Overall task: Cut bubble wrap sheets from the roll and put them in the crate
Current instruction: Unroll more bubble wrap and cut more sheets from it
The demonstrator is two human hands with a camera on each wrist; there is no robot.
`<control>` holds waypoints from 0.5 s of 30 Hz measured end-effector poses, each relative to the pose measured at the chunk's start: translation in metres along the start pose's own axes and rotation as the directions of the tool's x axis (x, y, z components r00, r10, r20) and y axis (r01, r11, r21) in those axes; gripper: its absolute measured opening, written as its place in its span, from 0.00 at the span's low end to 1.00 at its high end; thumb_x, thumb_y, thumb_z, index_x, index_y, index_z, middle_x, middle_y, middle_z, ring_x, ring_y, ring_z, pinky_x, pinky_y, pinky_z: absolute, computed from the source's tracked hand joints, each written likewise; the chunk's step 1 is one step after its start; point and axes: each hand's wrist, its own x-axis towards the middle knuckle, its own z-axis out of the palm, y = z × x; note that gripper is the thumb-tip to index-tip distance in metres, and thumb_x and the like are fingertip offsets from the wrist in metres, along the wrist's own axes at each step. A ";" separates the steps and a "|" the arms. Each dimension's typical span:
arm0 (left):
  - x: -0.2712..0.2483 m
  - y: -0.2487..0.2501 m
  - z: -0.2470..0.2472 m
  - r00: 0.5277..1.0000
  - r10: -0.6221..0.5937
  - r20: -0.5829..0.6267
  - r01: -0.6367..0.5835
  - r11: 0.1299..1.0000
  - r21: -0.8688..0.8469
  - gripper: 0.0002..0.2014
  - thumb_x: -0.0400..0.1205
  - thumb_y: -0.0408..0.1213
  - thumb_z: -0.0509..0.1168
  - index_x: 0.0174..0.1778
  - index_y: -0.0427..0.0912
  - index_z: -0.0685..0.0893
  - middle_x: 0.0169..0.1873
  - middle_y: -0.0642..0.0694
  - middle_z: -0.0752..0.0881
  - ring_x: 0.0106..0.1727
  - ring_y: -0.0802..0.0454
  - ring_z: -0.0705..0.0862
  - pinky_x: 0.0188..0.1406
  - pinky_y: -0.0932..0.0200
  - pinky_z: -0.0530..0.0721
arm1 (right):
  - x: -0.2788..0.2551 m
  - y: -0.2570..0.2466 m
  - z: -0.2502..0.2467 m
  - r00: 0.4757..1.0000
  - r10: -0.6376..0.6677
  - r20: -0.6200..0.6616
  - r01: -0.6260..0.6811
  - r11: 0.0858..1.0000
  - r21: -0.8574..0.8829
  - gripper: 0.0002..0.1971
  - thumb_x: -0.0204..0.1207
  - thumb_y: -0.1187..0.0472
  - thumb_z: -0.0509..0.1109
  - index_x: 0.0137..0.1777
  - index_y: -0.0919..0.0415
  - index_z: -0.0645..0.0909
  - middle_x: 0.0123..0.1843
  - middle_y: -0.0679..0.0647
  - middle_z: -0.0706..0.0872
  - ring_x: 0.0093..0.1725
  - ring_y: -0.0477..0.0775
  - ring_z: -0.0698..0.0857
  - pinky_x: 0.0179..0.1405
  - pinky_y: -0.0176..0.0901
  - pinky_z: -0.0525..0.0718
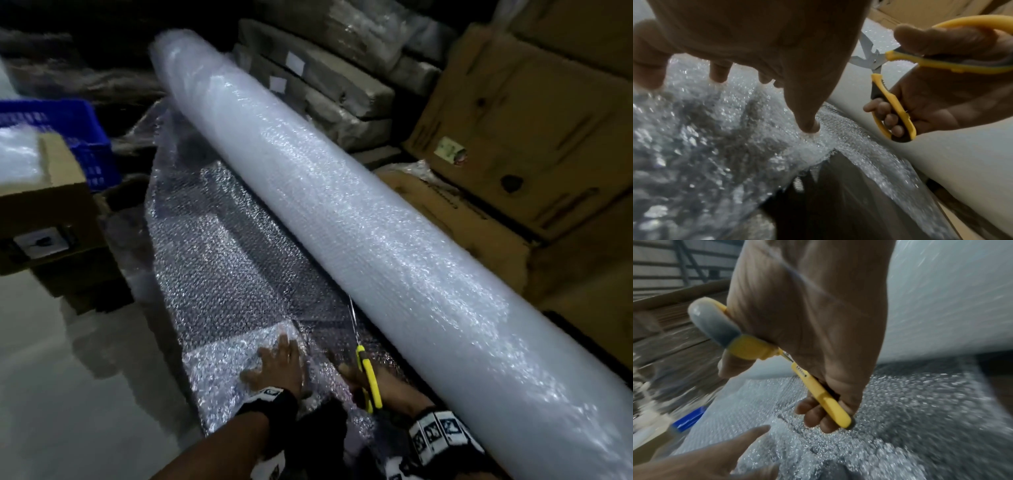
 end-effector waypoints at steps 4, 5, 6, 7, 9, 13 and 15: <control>-0.005 -0.007 -0.004 0.997 0.062 0.052 -0.063 0.998 0.023 0.35 0.91 0.43 0.55 0.88 0.50 0.40 0.87 0.51 0.33 0.86 0.30 0.40 0.75 0.20 0.56 | -0.026 0.002 0.010 0.988 -0.122 -0.094 0.081 0.933 -0.351 0.30 0.67 0.29 0.76 0.34 0.57 0.73 0.27 0.47 0.78 0.29 0.42 0.76 0.32 0.46 0.78; -0.007 -0.010 -0.006 0.996 0.080 0.048 -0.082 0.996 0.036 0.35 0.90 0.45 0.56 0.88 0.49 0.42 0.87 0.51 0.34 0.86 0.31 0.41 0.75 0.21 0.57 | -0.030 0.006 0.013 0.981 -0.134 -0.144 0.058 0.895 -0.442 0.34 0.66 0.26 0.74 0.34 0.61 0.77 0.28 0.50 0.83 0.29 0.42 0.78 0.34 0.48 0.81; -0.009 -0.012 -0.008 0.995 0.098 0.033 -0.100 0.993 0.058 0.37 0.89 0.50 0.58 0.88 0.49 0.44 0.87 0.50 0.36 0.86 0.31 0.42 0.75 0.22 0.58 | -0.035 0.008 0.019 0.966 -0.130 -0.223 0.006 0.875 -0.484 0.35 0.65 0.26 0.75 0.33 0.63 0.81 0.28 0.53 0.86 0.28 0.41 0.81 0.34 0.46 0.83; -0.010 -0.014 -0.010 0.994 0.111 0.008 -0.111 0.990 0.081 0.40 0.87 0.55 0.60 0.88 0.48 0.46 0.88 0.49 0.38 0.86 0.32 0.45 0.75 0.24 0.60 | -0.041 0.010 0.024 0.944 -0.112 -0.310 -0.070 0.851 -0.520 0.35 0.62 0.25 0.76 0.31 0.63 0.83 0.27 0.54 0.87 0.26 0.41 0.83 0.31 0.42 0.82; -0.019 -0.020 -0.018 0.985 0.165 -0.042 -0.157 0.977 0.142 0.43 0.83 0.62 0.62 0.87 0.47 0.51 0.88 0.48 0.44 0.85 0.34 0.49 0.73 0.26 0.63 | -0.050 0.015 0.043 0.881 -0.108 -0.461 -0.173 0.833 -0.525 0.39 0.51 0.18 0.73 0.27 0.59 0.86 0.28 0.56 0.89 0.29 0.46 0.88 0.32 0.42 0.84; -0.038 -0.053 -0.038 0.947 0.308 -0.094 -0.283 0.935 0.214 0.36 0.84 0.62 0.61 0.83 0.46 0.60 0.83 0.46 0.58 0.83 0.36 0.56 0.72 0.31 0.66 | -0.062 0.022 0.090 0.729 -0.185 -0.659 -0.140 0.902 -0.409 0.19 0.66 0.30 0.78 0.19 0.36 0.85 0.35 0.58 0.91 0.33 0.54 0.89 0.35 0.48 0.83; -0.046 -0.081 -0.051 0.934 0.348 -0.082 -0.318 0.913 0.257 0.33 0.84 0.60 0.61 0.81 0.46 0.63 0.81 0.46 0.62 0.82 0.37 0.58 0.72 0.31 0.68 | -0.068 0.029 0.113 0.678 -0.226 -0.699 -0.113 0.908 -0.403 0.22 0.74 0.33 0.73 0.17 0.23 0.77 0.35 0.57 0.91 0.37 0.54 0.91 0.40 0.48 0.85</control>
